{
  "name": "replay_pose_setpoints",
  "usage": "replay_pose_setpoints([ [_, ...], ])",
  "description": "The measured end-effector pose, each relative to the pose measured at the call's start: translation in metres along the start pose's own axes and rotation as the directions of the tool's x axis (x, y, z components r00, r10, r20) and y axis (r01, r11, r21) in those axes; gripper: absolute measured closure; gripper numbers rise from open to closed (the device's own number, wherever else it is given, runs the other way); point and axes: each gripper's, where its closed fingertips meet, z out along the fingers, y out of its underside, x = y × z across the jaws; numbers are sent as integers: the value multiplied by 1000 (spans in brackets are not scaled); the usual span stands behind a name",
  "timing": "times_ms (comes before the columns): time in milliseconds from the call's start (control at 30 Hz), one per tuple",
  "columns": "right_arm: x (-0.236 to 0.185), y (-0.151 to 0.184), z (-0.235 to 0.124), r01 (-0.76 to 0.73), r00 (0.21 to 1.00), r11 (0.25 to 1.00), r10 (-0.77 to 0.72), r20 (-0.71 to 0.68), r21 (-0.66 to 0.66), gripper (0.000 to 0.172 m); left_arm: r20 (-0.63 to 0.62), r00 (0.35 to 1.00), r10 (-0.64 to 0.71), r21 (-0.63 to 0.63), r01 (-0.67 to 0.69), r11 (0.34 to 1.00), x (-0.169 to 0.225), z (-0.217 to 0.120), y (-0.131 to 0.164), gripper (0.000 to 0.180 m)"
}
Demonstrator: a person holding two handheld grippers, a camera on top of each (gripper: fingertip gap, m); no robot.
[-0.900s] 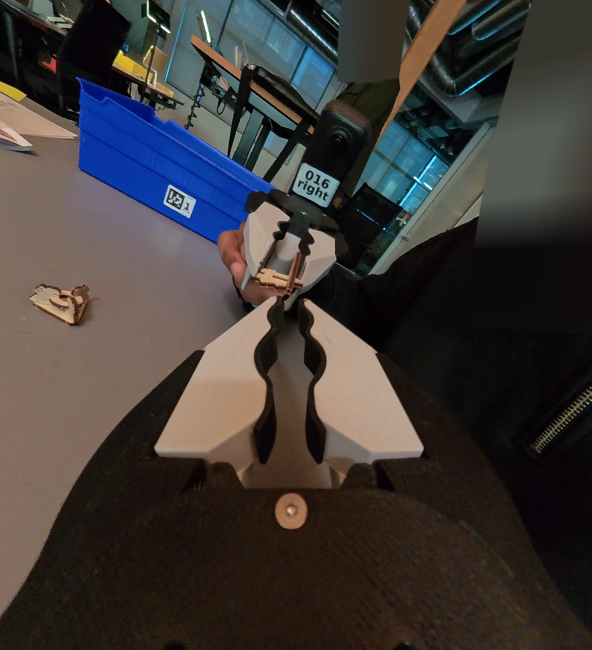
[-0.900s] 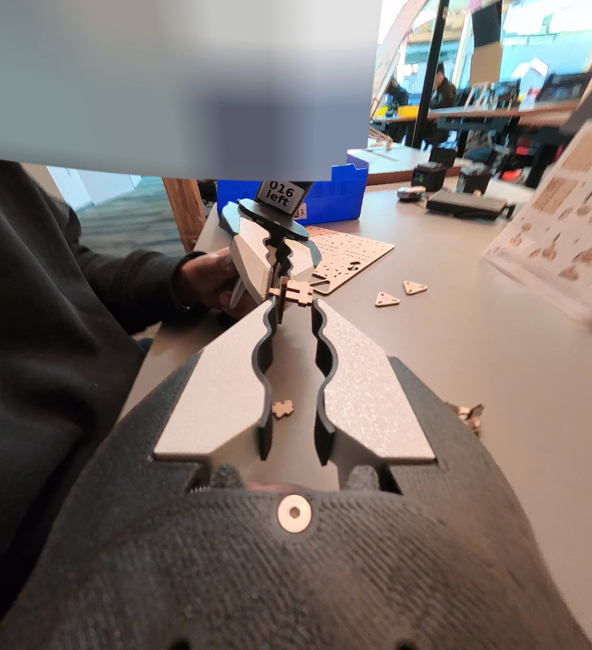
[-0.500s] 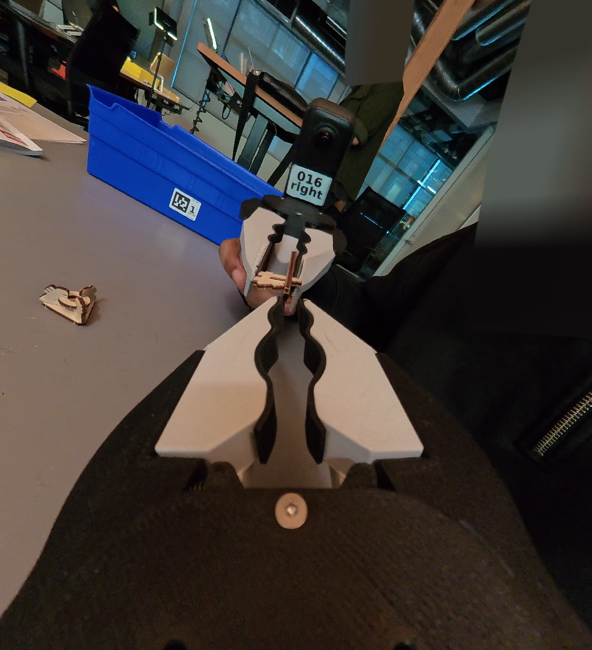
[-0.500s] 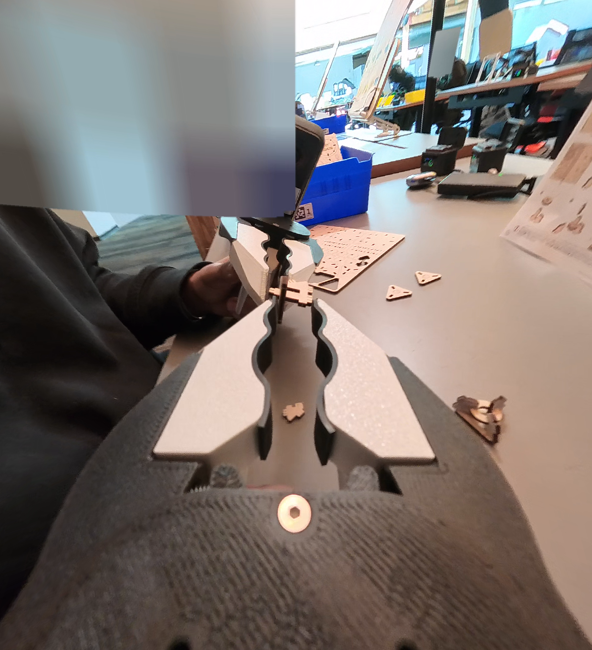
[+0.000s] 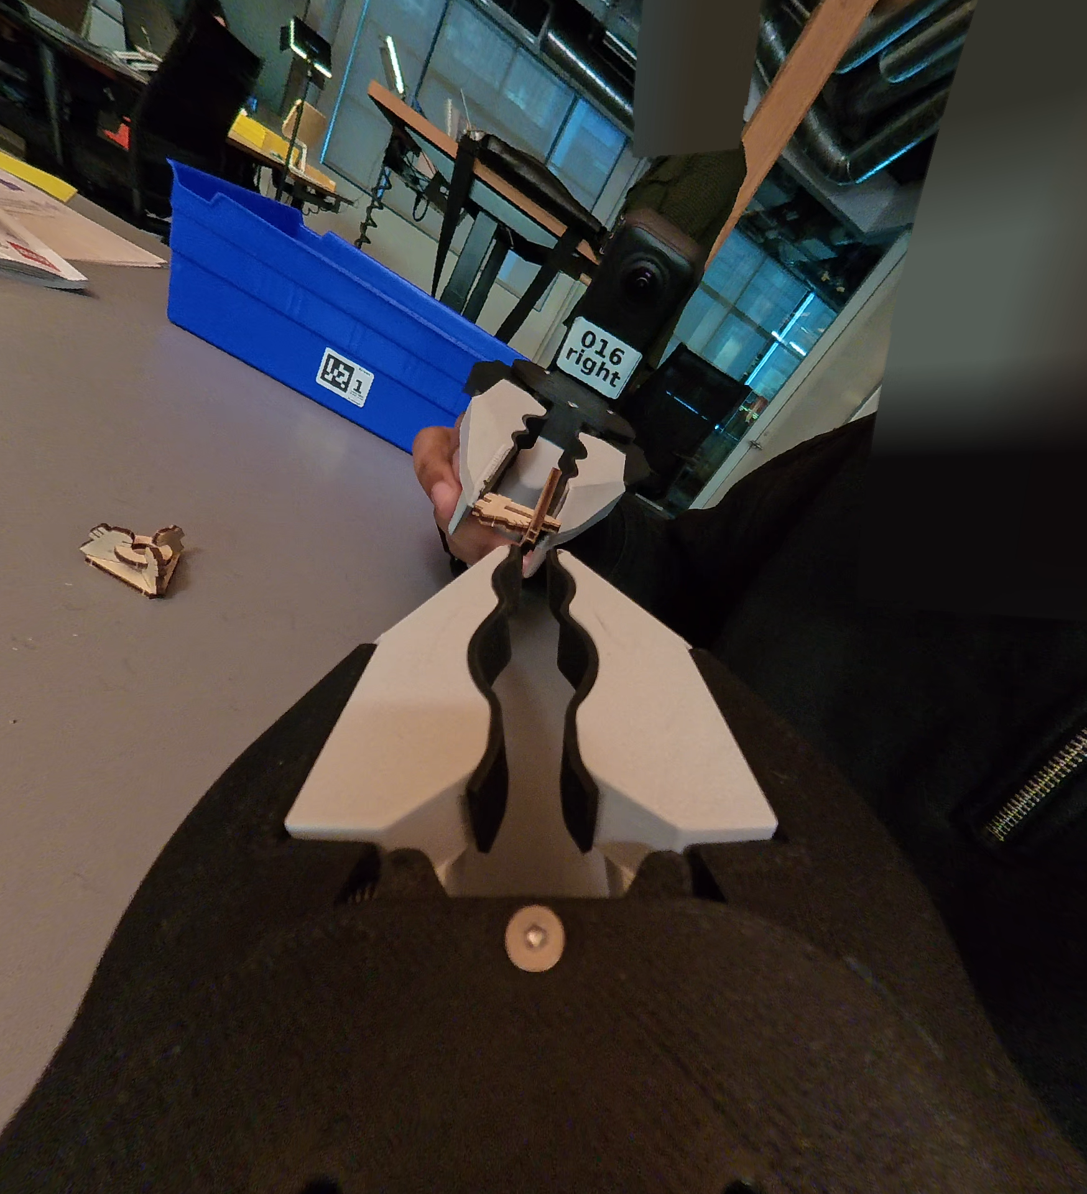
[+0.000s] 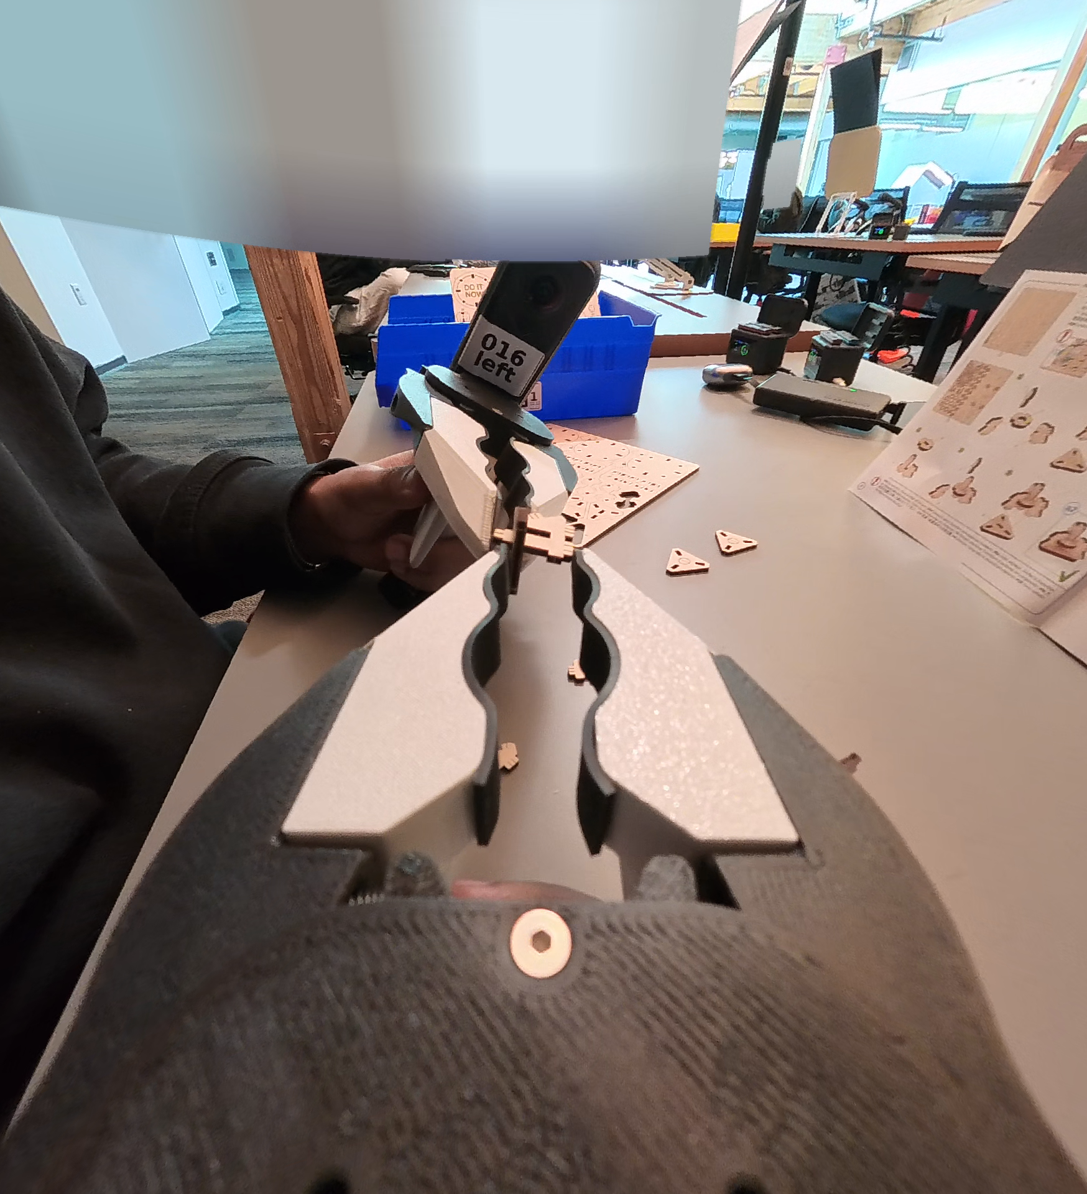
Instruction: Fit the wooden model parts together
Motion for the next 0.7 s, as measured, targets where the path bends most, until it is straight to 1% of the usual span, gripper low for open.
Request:
replay_pose_setpoints([
  [200,0,0,0,14,1000,1000,-14,-7,-2,154,2,1000,-2,2,2,1000,-1,0,0,177],
  [333,-4,-1,-1,91,996,996,-91,-14,-4,154,-11,1000,-23,41,24,999,-1,-4,-6,175],
  [533,-5,-7,-4,274,958,962,-273,-88,4,155,-122,983,-134,145,152,978,2,-15,-22,172],
  [700,-4,-6,-4,368,921,930,-368,-125,-24,155,-194,954,-229,149,260,954,2,-17,-22,165],
])
